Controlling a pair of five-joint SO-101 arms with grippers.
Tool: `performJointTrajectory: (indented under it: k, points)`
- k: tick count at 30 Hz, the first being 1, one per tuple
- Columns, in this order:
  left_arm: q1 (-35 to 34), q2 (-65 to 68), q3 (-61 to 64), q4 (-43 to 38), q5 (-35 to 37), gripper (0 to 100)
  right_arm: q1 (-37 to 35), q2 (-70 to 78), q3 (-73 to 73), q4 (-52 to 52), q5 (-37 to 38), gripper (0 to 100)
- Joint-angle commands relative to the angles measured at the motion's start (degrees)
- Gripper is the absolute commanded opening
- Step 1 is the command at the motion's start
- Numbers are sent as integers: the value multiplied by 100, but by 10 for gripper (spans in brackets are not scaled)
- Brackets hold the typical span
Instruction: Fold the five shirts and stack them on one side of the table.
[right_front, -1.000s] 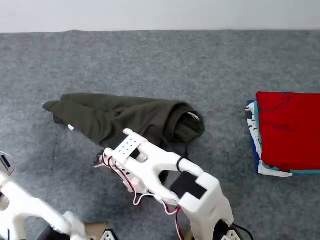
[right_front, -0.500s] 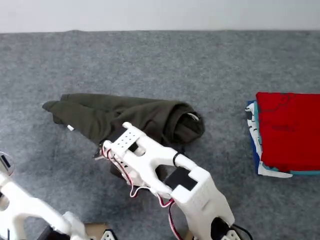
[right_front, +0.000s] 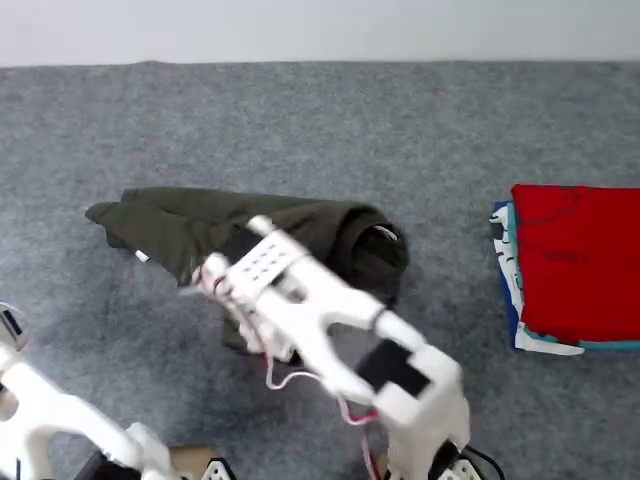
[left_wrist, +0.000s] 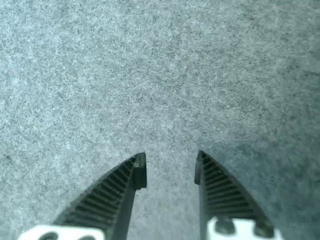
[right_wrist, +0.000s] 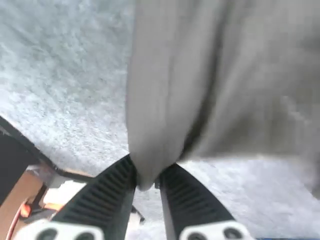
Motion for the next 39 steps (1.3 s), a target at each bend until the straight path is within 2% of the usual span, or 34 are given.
performJointTrajectory:
  k: [1, 5, 10, 16, 22, 25, 30, 34, 39]
  points:
    - [9, -246, -435, 440, -18, 166, 558, -1499, 26, 251, 53, 10]
    - [18, -246, -822, 949, -26, 166, 936, -2888, 264, 251, 53, 9]
    - [343, -246, -1385, 1723, -53, 166, 1305, -4514, 932, 251, 53, 9]
    - [1011, -246, -1991, 2444, -53, 166, 1947, -6536, 2497, 259, 123, 9]
    - [1978, -211, -2018, 2866, -70, 166, 2932, -7714, 3622, 242, 835, 9]
    - [2602, -202, -1675, 2884, -316, 166, 3336, -7723, 3807, 233, 862, 9]
    - [3402, -193, -884, 2866, -853, 167, 3371, -7723, 3982, 224, 853, 9]
    - [3613, -185, -303, 2602, -1090, 170, 3398, -7723, 4070, 224, 835, 9]
    - [3640, -176, 259, 1714, -1213, 170, 3380, -7714, 4193, -207, 862, 9]
